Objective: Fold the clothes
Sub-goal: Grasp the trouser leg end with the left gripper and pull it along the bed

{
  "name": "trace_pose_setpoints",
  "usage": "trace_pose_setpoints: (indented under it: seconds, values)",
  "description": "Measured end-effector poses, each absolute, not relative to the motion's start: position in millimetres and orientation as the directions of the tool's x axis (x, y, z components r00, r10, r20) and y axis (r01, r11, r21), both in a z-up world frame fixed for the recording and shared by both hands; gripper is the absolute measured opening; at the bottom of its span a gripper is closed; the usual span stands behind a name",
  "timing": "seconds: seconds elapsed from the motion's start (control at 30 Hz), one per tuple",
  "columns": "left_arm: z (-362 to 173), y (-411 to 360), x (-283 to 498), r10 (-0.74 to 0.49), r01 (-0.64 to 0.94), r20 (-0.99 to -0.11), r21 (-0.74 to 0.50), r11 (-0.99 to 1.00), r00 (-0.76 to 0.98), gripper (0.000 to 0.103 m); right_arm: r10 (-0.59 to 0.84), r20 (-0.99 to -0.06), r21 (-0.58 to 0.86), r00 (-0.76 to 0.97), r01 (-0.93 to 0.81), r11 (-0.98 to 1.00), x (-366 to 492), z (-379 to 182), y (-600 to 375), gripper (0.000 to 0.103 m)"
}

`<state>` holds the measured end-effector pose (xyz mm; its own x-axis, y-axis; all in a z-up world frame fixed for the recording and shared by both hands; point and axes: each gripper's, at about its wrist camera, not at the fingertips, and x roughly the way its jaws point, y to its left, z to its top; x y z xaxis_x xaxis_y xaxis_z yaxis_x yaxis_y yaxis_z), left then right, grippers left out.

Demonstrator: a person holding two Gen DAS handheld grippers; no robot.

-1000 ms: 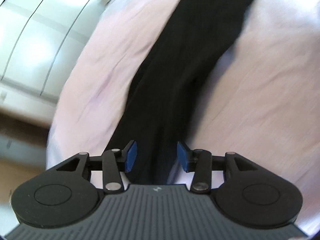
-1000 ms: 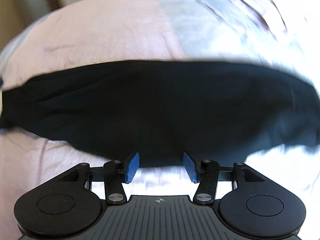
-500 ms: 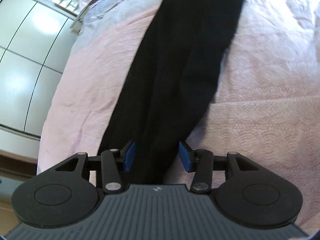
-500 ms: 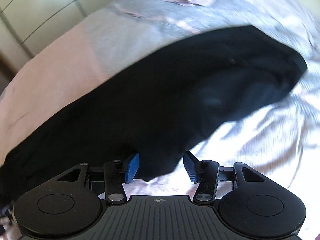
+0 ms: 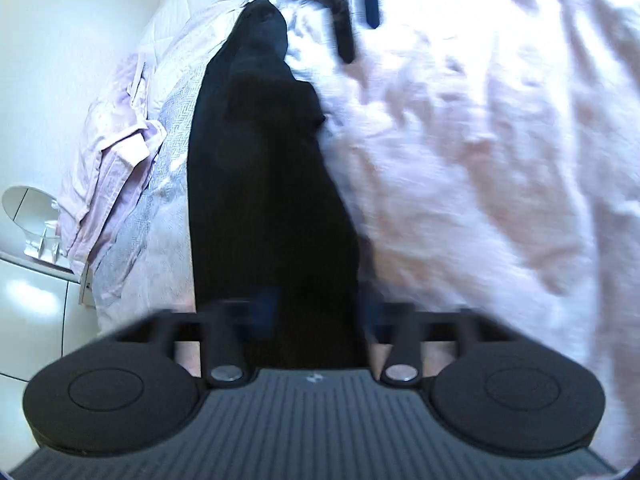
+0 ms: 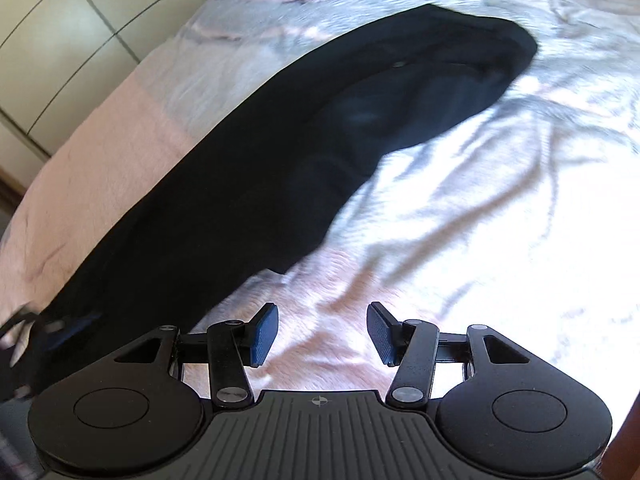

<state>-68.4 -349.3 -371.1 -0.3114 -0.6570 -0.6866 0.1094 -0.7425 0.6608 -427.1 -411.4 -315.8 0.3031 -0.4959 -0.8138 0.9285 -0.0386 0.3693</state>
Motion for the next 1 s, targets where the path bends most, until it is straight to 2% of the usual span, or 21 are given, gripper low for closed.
trace_pose_setpoints:
  seconds: [0.1, 0.13, 0.17, 0.2, 0.47, 0.67, 0.8, 0.87, 0.9, 1.0]
  values:
    - [-332, -391, -57, -0.619, 0.306, -0.716, 0.540, -0.784, -0.324, 0.007, -0.510, -0.796, 0.388, 0.325, 0.922, -0.018, -424, -317, -399, 0.056]
    - [-322, -404, -53, -0.601, 0.349, -0.729, 0.498, -0.794, -0.328, 0.006, -0.517, -0.789, 0.394, 0.333, 0.919, -0.008, -404, -318, -395, 0.060]
    - [-315, -418, -50, -0.586, 0.384, -0.741, 0.462, -0.800, -0.328, 0.005, -0.523, -0.780, 0.403, 0.342, 0.915, -0.003, -393, -319, -391, 0.070]
    - [-310, -431, -47, -0.573, 0.412, -0.753, 0.433, -0.802, -0.325, 0.004, -0.527, -0.775, 0.414, 0.350, 0.910, -0.004, -382, -321, -393, 0.074]
    - [-297, -485, -41, -0.521, 0.510, -0.793, 0.321, -0.798, -0.315, 0.004, -0.599, -0.716, 0.467, 0.359, 0.884, -0.028, -298, -329, -439, 0.074]
    - [-300, -470, -40, -0.530, 0.476, -0.781, 0.348, -0.808, -0.329, 0.003, -0.629, -0.734, 0.430, 0.256, 0.892, -0.140, -296, -352, -478, 0.074]
    - [-308, -438, -45, -0.516, 0.362, -0.773, 0.392, -0.846, -0.369, 0.004, -0.651, -0.758, 0.192, 0.043, 0.968, -0.160, -319, -329, -461, 0.074]
    - [-321, -417, -50, -0.516, 0.269, -0.774, 0.443, -0.856, -0.368, 0.004, -0.637, -0.771, 0.114, 0.021, 0.988, -0.105, -319, -327, -451, 0.071]
    - [-329, -408, -51, -0.517, 0.227, -0.777, 0.465, -0.856, -0.359, 0.004, -0.630, -0.777, 0.074, 0.010, 0.994, -0.075, -318, -326, -446, 0.064]
    - [-353, -388, -52, -0.523, 0.137, -0.787, 0.508, -0.850, -0.328, 0.004, -0.611, -0.791, -0.045, -0.024, 0.999, 0.019, -316, -325, -432, 0.063]
